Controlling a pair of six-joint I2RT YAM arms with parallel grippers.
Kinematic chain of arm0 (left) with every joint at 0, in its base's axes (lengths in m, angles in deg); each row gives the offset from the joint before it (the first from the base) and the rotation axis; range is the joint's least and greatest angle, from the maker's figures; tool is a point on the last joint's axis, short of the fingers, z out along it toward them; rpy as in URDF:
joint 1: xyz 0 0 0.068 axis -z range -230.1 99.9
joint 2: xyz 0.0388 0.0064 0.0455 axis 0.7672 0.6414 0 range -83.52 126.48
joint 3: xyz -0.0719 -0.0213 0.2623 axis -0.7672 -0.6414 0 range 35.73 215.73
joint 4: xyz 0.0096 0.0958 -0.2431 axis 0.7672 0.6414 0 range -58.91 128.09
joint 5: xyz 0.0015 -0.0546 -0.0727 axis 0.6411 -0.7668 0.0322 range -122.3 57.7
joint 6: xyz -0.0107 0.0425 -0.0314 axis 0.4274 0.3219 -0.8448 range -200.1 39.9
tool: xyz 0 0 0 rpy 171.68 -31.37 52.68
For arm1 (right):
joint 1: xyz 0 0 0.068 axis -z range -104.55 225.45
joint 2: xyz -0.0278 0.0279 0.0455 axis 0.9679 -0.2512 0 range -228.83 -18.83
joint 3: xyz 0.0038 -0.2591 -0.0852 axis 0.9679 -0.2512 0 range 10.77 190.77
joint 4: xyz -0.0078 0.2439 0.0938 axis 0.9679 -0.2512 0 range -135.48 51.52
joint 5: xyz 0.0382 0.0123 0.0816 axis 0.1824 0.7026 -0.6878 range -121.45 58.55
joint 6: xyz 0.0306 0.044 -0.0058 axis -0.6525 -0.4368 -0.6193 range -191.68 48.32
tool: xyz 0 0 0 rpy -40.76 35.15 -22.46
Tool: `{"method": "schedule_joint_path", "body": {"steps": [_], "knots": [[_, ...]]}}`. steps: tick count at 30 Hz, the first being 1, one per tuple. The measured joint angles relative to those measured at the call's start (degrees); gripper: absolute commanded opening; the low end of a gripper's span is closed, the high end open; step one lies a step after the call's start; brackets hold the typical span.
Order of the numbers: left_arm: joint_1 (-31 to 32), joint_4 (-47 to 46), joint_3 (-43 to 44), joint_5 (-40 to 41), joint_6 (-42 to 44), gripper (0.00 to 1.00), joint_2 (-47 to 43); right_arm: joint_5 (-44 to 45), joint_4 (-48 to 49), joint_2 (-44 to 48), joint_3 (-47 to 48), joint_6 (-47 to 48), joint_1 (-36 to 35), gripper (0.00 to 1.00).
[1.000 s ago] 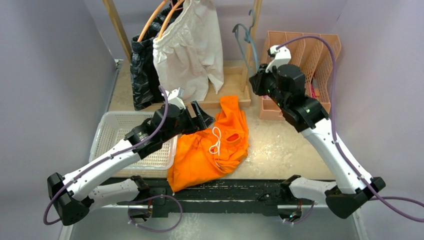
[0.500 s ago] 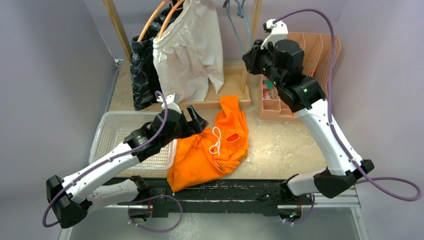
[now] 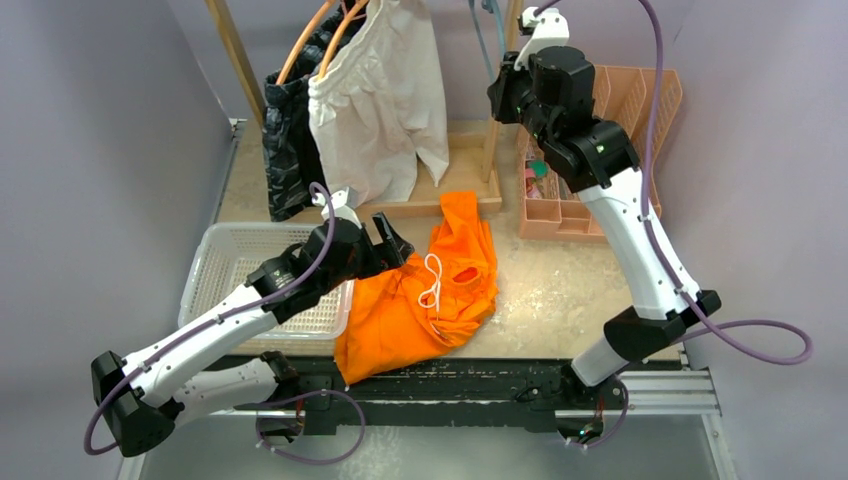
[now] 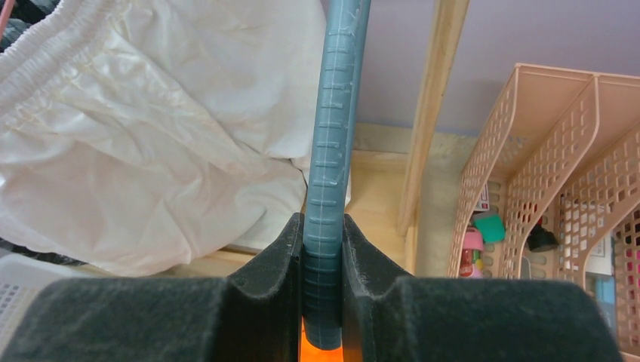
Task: Remove the shorts from the hanger
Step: Place the hanger on the clothes rod.
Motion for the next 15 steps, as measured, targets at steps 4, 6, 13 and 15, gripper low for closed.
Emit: {"method": "schedule_joint_path", "body": {"steps": [4, 6, 13, 15], "knots": [[0.0, -0.2, 0.0, -0.1, -0.2, 0.88, -0.1, 0.4, -2.3, -1.6, 3.0, 0.0, 0.0, 0.00], [0.0, -0.3, 0.0, -0.3, -0.2, 0.88, -0.1, 0.5, -4.2, -2.9, 5.7, 0.1, 0.0, 0.00], [0.0, -1.3, 0.0, -2.0, -0.2, 0.88, -0.1, 0.0, -11.5, -7.7, 13.7, 0.0, 0.0, 0.07], [0.0, -1.3, 0.0, -2.4, -0.2, 0.88, -0.1, 0.1, -13.0, -8.2, 13.7, 0.0, 0.0, 0.08]]}}
